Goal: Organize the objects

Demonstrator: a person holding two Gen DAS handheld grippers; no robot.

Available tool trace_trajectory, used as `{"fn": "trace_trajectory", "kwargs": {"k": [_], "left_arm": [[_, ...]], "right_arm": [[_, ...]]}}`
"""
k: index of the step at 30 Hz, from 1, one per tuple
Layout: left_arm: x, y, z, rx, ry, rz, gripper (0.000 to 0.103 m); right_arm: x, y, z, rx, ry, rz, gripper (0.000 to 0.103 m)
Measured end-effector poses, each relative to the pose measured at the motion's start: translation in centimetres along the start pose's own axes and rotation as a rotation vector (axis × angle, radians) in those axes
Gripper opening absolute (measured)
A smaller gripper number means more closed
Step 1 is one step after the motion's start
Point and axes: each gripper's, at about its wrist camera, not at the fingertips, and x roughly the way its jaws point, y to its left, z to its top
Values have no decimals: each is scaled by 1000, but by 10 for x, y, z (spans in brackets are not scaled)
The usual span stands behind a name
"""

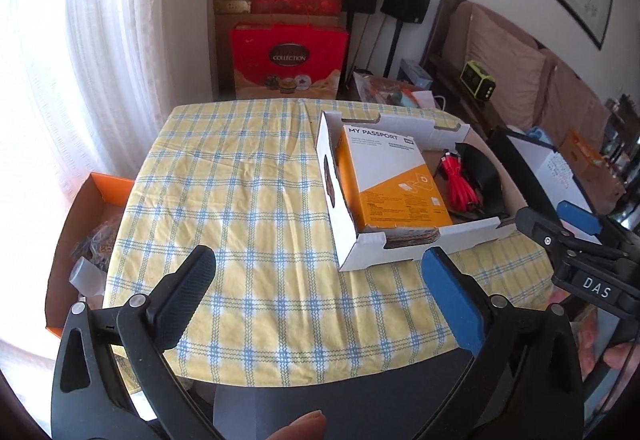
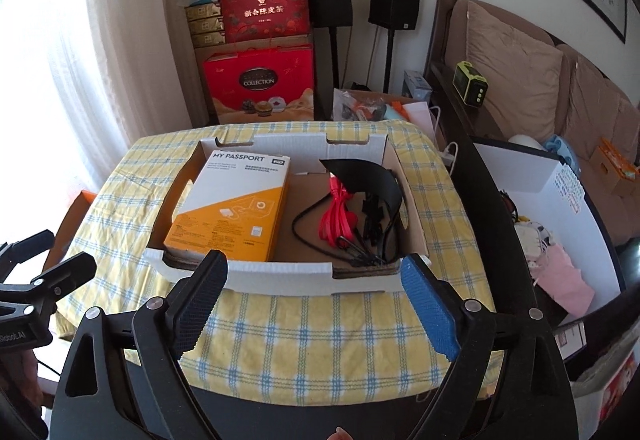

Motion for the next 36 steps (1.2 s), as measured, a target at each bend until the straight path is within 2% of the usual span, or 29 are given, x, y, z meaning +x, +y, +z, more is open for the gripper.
{"fn": "trace_trajectory", "kwargs": {"k": [3,17,36], "left_arm": [[-5,1,-5,-12,-2,16,103],[-22,-3,-22,-15,-3,44,103],[-28,-3,-31,-19,-11,80,103]], "right_arm": [[-6,-4,-8,15,0,-13,100],[-31,1,-36,6,-19,-33,102],[-39,2,-48,27,-21,-44,102]]}}
